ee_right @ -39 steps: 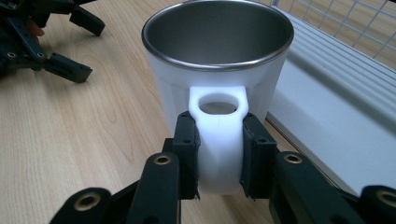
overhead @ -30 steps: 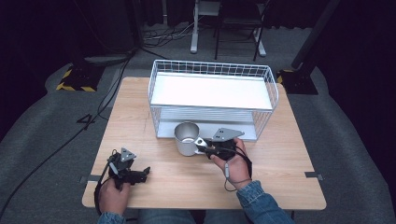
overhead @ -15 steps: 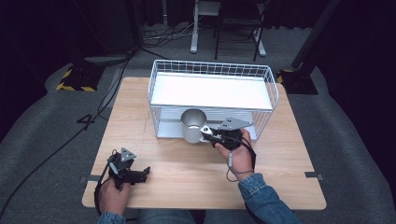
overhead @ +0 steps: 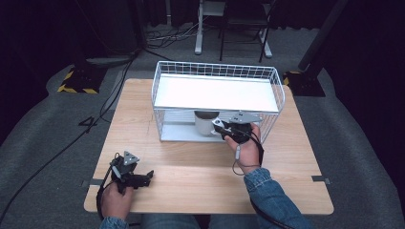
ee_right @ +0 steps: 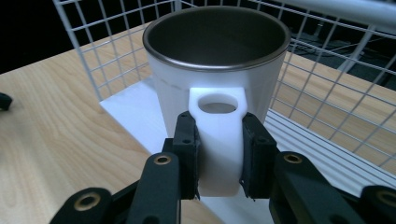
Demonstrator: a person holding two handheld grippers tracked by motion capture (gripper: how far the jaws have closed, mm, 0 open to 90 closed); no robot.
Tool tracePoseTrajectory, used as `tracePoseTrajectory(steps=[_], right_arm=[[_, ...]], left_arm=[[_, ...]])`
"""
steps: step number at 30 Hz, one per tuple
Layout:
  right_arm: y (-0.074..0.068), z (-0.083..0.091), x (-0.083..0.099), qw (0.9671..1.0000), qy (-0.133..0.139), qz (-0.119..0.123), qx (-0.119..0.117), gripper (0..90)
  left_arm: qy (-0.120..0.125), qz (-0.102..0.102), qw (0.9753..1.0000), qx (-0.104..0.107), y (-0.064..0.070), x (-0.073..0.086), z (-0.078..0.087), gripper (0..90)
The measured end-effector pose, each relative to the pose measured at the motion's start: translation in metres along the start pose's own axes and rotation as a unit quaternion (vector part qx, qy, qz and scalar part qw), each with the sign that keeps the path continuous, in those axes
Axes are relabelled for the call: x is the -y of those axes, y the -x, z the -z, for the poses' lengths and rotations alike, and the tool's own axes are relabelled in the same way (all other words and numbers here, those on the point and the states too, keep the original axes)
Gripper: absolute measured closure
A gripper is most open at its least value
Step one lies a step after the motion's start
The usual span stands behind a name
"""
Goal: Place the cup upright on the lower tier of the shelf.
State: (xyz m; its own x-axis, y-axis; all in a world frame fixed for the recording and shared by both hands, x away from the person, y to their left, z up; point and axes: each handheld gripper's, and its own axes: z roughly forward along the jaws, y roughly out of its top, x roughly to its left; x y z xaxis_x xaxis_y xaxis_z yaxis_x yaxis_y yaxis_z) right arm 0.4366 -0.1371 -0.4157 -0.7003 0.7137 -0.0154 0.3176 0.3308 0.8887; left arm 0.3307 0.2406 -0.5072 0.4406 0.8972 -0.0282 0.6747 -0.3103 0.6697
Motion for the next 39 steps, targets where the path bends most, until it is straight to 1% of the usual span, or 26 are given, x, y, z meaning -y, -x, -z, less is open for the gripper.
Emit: tracePoseTrajectory(steps=[2, 6, 8, 13, 14, 19, 23, 34, 39], right_arm=[[0.004, -0.003, 0.002, 0.9999, 0.002, -0.006, 0.009, 71.6], [0.007, -0.007, 0.004, 0.9998, 0.0, -0.007, 0.018, 71.5], [0.009, -0.01, 0.007, 0.9996, 0.002, -0.012, 0.026, 71.6], [0.012, -0.014, 0.011, 0.9993, -0.001, -0.016, 0.034, 71.6], [0.013, -0.016, 0.015, 0.9991, -0.001, -0.021, 0.038, 71.5], [0.017, -0.019, 0.022, 0.9986, -0.006, -0.029, 0.044, 71.5], [0.021, -0.02, 0.025, 0.9985, -0.003, -0.033, 0.043, 71.5], [0.023, -0.02, 0.029, 0.9985, -0.004, -0.034, 0.043, 71.4], [0.024, -0.02, 0.029, 0.9986, -0.005, -0.03, 0.043, 71.4]], left_arm=[[0.0, 0.0, 1.0, 0.0, 0.0, 0.0, 0.0, 0.1], [0.0, 0.0, 1.0, 0.0, 0.0, 0.0, 0.0, 0.1], [0.0, 0.0, 1.0, 0.0, 0.0, 0.0, 0.0, 0.1], [0.0, 0.0, 1.0, 0.0, 0.0, 0.0, 0.0, 0.1], [0.0, 0.0, 1.0, 0.0, 0.0, 0.0, 0.0, 0.1], [0.0, 0.0, 1.0, 0.0, 0.0, 0.0, 0.0, 0.1], [0.0, 0.0, 1.0, 0.0, 0.0, 0.0, 0.0, 0.1], [0.0, 0.0, 1.0, 0.0, 0.0, 0.0, 0.0, 0.1], [-0.001, 0.0, 1.0, -0.001, 0.0, 0.0, 0.0, 0.1]])
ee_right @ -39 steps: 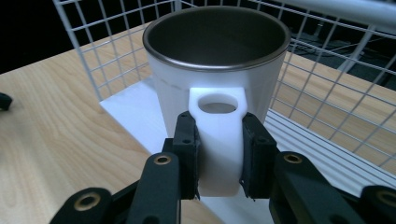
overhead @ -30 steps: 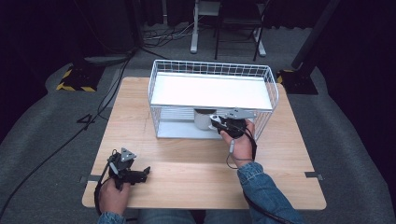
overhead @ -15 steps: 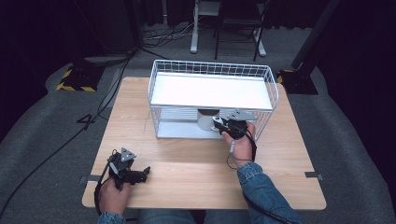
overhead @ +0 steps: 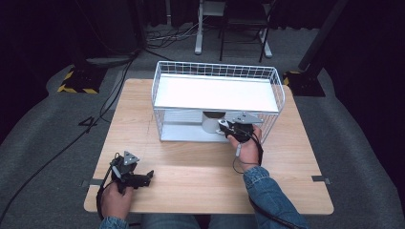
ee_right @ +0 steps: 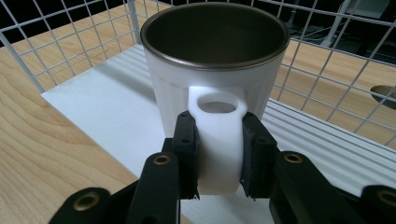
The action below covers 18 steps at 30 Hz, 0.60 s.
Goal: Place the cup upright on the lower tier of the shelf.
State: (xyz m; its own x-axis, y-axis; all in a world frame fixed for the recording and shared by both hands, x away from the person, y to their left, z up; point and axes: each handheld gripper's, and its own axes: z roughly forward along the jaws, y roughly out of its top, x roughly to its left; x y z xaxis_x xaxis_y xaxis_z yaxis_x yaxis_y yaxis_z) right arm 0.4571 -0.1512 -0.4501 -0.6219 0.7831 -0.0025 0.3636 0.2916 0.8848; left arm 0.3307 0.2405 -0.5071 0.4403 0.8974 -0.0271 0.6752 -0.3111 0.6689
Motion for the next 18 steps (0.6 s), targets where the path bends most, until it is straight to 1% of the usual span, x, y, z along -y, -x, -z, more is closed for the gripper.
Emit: tracePoseTrajectory(steps=[13, 14, 16, 18], right_arm=[[0.0001, 0.0005, -0.0013, 1.0, -0.005, 0.001, 0.002, 70.7], [-0.0002, 0.0009, -0.0016, 1.0, -0.007, 0.002, 0.004, 68.6], [-0.0006, 0.0031, -0.0037, 1.0, -0.004, 0.002, 0.007, 60.6], [-0.0008, 0.0054, -0.0056, 1.0, -0.003, 0.001, 0.007, 57.3]], left_arm=[[0.0, 0.0, 1.0, 0.0, 0.0, 0.0, 0.0, 0.1], [0.0, 0.0, 1.0, 0.0, 0.0, 0.0, 0.0, 0.1], [0.0, 0.0, 1.0, 0.0, 0.0, 0.0, 0.0, 0.1], [0.0, 0.0, 1.0, 0.0, 0.0, 0.0, 0.0, 0.1]])
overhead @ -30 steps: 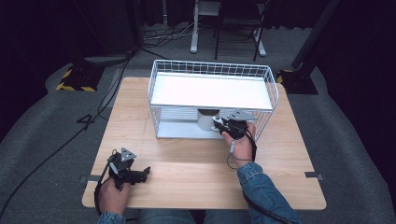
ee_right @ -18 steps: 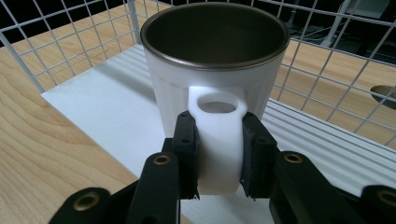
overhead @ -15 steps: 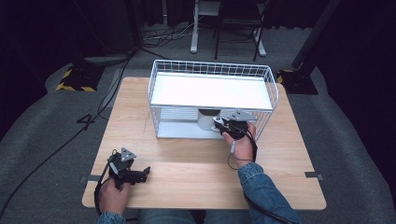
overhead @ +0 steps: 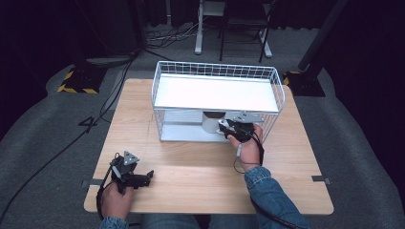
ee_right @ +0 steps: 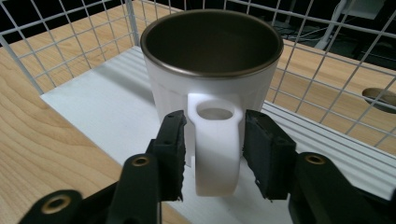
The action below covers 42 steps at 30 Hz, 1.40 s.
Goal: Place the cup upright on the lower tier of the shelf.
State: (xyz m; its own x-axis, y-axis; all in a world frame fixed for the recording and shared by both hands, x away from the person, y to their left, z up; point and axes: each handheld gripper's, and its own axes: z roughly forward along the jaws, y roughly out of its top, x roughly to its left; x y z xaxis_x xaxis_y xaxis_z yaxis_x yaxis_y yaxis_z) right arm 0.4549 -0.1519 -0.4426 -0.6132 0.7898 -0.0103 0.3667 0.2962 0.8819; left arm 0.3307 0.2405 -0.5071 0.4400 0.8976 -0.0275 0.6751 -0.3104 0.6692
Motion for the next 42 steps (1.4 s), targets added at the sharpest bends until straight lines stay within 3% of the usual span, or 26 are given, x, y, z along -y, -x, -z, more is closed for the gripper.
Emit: tracePoseTrajectory(steps=[12, 18, 27, 34, 42], right_arm=[[0.002, 0.023, -0.007, 0.9999, 0.008, -0.003, -0.006, 46.2], [0.003, 0.041, -0.004, 0.9998, 0.004, 0.002, -0.017, 42.6], [0.009, 0.068, 0.002, 0.9991, 0.005, -0.013, -0.04, 34.8], [0.018, 0.09, 0.011, 0.9996, -0.001, -0.009, -0.026, 29.8], [0.036, 0.116, 0.027, 0.9996, -0.013, -0.023, -0.012, 26.3]], left_arm=[[0.0, -0.001, 1.0, 0.0, 0.0, 0.0, 0.0, 0.1], [0.0, -0.001, 1.0, 0.001, 0.0, 0.0, 0.0, 0.1], [0.0, -0.001, 1.0, 0.0, 0.0, 0.0, 0.0, 0.1], [0.0, -0.001, 1.0, 0.0, 0.0, 0.0, 0.0, 0.1], [-0.001, 0.001, 1.0, -0.002, 0.0, -0.001, -0.001, 0.1]])
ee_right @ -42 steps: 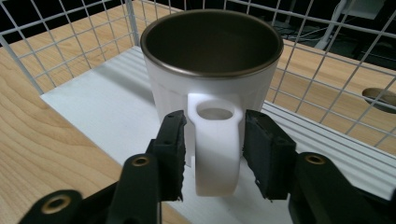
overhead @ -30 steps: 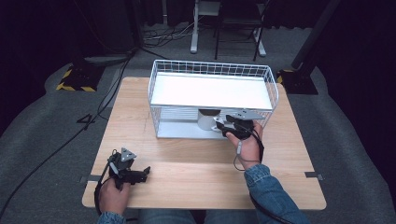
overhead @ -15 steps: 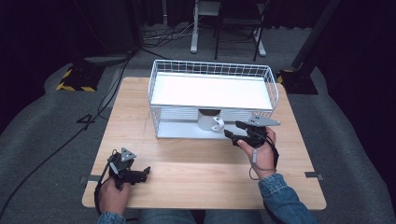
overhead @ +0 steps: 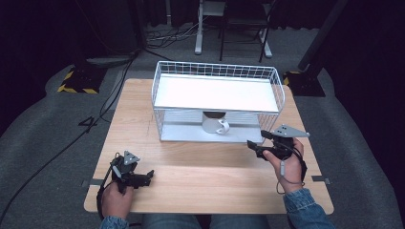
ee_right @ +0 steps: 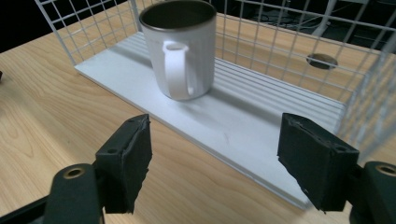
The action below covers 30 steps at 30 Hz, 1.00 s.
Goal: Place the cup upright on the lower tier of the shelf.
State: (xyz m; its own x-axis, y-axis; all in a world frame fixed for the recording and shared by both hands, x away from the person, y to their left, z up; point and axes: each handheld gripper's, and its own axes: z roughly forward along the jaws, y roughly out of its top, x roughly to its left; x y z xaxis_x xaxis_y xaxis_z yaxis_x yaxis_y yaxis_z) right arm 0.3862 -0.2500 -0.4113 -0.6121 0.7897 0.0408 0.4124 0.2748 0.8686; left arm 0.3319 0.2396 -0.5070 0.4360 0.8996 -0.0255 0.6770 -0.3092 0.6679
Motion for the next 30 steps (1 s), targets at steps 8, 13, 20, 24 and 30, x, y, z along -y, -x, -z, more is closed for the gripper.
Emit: tracePoseTrajectory(steps=[8, 13, 20, 24, 30], right_arm=[[0.014, 0.018, 0.015, 0.9997, -0.017, -0.012, 0.012, 23.8], [0.021, 0.026, 0.025, 0.9992, -0.025, -0.018, 0.024, 22.6], [0.033, 0.028, 0.044, 0.9974, -0.059, -0.015, 0.039, 18.2], [0.038, 0.026, 0.054, 0.9956, -0.082, -0.014, 0.044, 16.7], [0.047, 0.024, 0.072, 0.9917, -0.114, -0.031, 0.05, 16.8]], left_arm=[[-0.001, 0.002, 1.0, 0.0, 0.0, -0.001, -0.001, 0.1], [0.0, 0.003, 1.0, -0.001, 0.001, -0.002, -0.001, 0.1], [0.0, 0.003, 1.0, -0.001, 0.001, -0.002, -0.002, 0.1], [0.0, 0.003, 1.0, -0.001, 0.001, -0.002, -0.002, 0.1], [0.0, 0.003, 1.0, -0.001, 0.001, -0.002, -0.001, 0.1]])
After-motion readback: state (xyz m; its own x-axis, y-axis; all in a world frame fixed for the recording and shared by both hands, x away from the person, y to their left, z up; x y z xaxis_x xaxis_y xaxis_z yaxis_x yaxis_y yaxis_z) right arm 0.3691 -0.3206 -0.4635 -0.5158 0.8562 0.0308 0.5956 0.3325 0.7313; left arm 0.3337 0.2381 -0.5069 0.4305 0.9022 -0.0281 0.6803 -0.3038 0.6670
